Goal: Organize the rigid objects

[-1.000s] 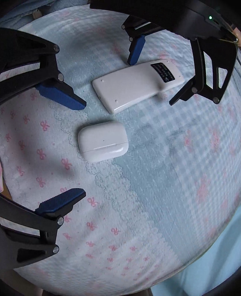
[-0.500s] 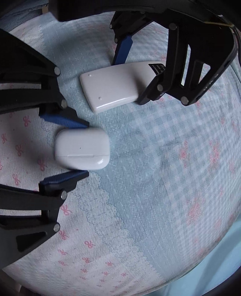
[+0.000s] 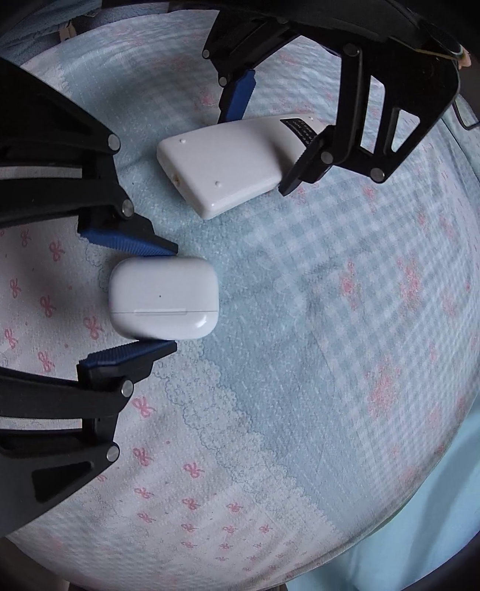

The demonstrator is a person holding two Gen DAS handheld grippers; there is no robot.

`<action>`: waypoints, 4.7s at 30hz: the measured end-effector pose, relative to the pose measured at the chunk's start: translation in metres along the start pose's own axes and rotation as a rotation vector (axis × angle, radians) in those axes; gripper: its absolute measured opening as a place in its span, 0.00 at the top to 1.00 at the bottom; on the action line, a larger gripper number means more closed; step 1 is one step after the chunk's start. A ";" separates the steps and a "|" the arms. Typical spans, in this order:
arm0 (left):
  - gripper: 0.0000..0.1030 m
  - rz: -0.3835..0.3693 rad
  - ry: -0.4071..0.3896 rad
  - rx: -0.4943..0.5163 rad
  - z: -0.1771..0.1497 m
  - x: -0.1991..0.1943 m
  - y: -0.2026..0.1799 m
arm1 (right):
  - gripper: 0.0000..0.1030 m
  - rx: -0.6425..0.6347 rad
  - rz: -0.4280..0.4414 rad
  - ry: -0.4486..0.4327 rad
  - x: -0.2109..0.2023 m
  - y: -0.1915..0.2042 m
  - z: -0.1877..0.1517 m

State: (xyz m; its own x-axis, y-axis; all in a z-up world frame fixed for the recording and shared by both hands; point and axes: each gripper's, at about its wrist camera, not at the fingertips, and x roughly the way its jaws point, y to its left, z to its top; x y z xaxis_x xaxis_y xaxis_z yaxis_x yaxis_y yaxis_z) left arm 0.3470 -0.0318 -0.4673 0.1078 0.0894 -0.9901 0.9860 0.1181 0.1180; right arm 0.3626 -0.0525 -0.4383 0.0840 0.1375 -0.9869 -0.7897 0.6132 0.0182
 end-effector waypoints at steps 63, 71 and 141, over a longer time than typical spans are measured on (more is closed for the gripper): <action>0.47 -0.246 -0.328 -0.523 0.261 -0.233 -0.072 | 0.60 0.817 -0.130 -0.197 -0.278 -0.052 -0.368; 0.47 -0.242 -0.245 -0.531 0.286 -0.187 -0.074 | 0.60 0.912 -0.089 -0.211 -0.219 -0.071 -0.407; 0.00 0.292 -0.827 -1.275 -0.068 -0.458 -0.171 | 0.00 0.878 -0.358 -0.534 -0.455 0.138 -0.242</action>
State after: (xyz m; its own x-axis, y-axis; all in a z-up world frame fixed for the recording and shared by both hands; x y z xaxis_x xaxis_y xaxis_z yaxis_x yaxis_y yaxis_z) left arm 0.1202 -0.0255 -0.0293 0.7330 -0.2438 -0.6350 0.2063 0.9693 -0.1340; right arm 0.0687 -0.2189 -0.0258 0.6436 0.0300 -0.7648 0.0253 0.9978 0.0605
